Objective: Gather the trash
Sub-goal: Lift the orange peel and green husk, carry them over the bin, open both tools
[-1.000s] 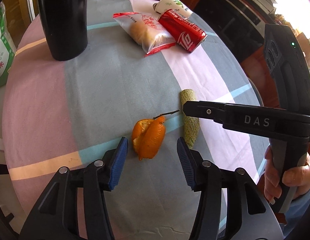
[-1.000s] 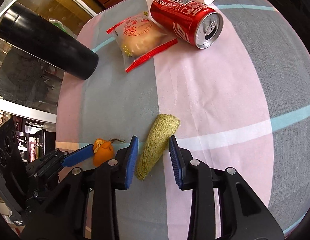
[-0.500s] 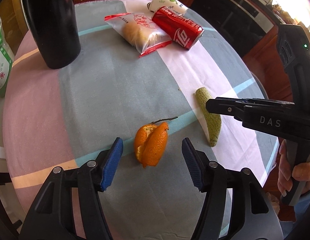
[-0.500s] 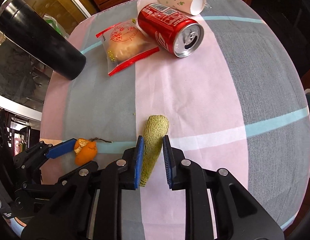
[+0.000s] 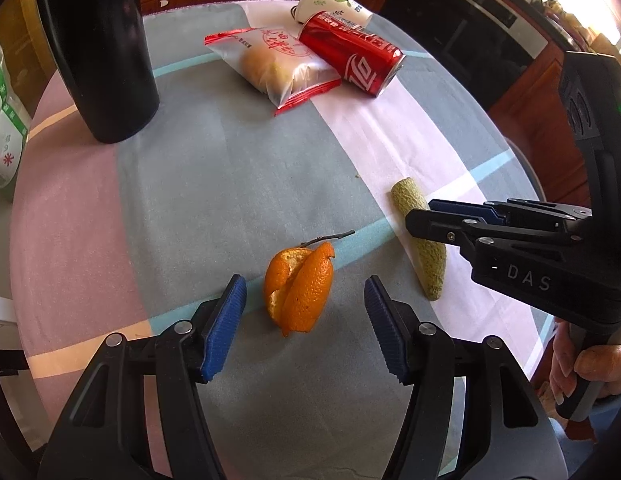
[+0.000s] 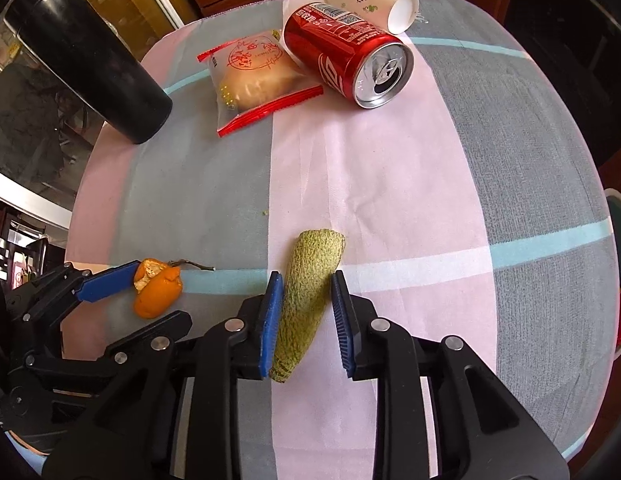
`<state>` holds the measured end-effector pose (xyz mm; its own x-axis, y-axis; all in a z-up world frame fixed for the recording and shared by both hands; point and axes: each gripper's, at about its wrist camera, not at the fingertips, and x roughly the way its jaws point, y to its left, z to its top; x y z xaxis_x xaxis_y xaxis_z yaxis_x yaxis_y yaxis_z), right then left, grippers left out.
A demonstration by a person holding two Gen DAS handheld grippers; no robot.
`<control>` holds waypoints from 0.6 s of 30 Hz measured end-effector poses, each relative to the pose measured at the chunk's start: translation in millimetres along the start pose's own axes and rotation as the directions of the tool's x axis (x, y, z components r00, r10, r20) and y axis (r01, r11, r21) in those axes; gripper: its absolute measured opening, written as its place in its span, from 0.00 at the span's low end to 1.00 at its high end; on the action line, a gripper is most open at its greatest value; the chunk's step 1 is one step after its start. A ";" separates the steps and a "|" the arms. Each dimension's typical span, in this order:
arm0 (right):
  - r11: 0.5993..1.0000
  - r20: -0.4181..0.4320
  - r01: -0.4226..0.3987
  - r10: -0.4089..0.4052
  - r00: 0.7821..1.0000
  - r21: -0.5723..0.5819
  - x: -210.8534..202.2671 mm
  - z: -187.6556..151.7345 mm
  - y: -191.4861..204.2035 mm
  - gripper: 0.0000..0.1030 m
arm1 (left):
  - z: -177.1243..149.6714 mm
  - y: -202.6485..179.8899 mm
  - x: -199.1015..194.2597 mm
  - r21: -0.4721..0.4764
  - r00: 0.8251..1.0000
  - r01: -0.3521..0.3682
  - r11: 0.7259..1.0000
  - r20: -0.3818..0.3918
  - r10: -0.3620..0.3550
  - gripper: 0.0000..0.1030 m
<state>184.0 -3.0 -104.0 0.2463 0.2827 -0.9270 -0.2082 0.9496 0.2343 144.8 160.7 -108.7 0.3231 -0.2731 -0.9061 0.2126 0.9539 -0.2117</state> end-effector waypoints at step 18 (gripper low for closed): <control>0.991 0.076 -0.099 0.092 0.993 0.087 -39.7 -15.1 -54.3 0.20 | 14.6 -49.3 -20.9 0.010 0.999 -0.043 0.999 0.034 0.042 0.22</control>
<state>171.2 -67.8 -84.3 0.2975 0.3784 -0.8765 -0.1484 0.9253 0.3491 141.0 117.5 -74.0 0.3627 -0.2366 -0.9014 0.2080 0.9634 -0.1692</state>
